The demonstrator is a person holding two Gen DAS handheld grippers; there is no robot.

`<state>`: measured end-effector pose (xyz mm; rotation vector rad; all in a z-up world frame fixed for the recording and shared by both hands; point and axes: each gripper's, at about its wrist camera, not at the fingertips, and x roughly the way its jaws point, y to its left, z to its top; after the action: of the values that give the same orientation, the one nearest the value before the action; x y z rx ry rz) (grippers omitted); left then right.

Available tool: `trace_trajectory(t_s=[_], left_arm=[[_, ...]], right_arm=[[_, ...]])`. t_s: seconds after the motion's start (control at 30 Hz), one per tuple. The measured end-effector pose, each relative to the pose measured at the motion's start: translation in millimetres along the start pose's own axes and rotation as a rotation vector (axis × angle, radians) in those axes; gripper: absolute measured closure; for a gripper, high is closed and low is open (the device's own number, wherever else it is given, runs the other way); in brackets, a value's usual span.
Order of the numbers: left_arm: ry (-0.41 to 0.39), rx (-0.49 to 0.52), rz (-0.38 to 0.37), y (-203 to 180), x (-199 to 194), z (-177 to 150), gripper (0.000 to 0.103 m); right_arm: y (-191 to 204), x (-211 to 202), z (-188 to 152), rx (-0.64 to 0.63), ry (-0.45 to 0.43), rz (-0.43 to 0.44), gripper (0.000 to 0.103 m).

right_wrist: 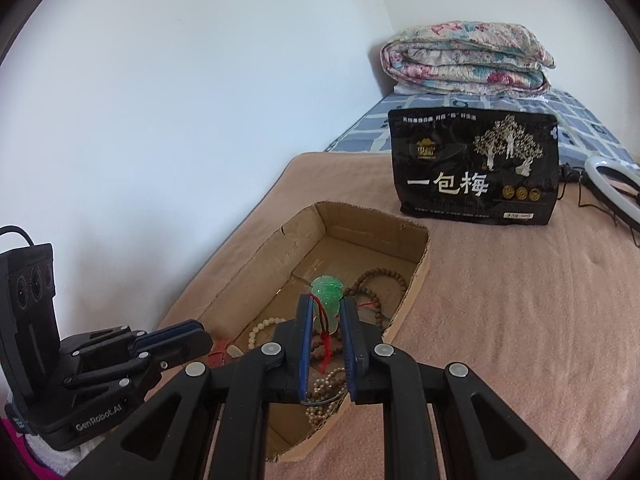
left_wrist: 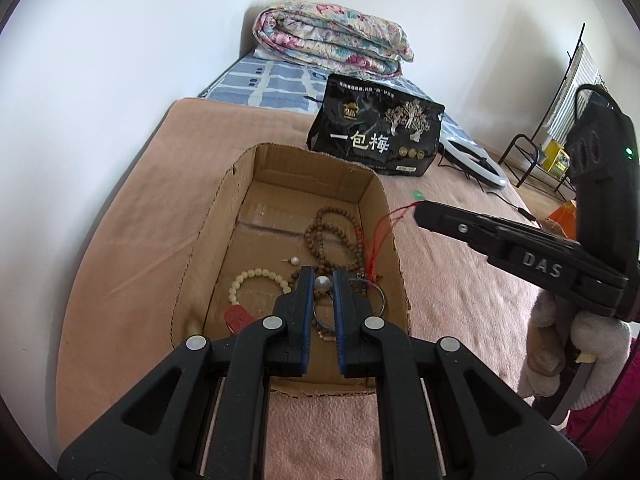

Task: Organize jewelry
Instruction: 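Open the right gripper to drop the pendant while the left gripper releases the earring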

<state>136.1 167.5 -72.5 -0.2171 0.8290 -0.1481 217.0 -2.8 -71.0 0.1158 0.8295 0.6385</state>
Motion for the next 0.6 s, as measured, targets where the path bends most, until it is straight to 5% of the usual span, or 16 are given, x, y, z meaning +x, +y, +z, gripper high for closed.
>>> trace_trajectory(t_s=[0.2,0.27,0.6], left_arm=[[0.015,0.001,-0.007,-3.5,3.4,-1.0,0.095],[0.021,0.0,-0.009,-4.2,5.0,-1.1,0.095],[0.018,-0.019,0.004,-4.7,3.8,0.2,0.095]], right_arm=[[-2.4,9.0,-2.3,0.01,0.023,0.004,0.085],[-2.8,8.1,-2.3,0.017,0.019,0.009,0.073],[-1.5,-4.2,-3.0,0.012,0.004,-0.02,0.063]])
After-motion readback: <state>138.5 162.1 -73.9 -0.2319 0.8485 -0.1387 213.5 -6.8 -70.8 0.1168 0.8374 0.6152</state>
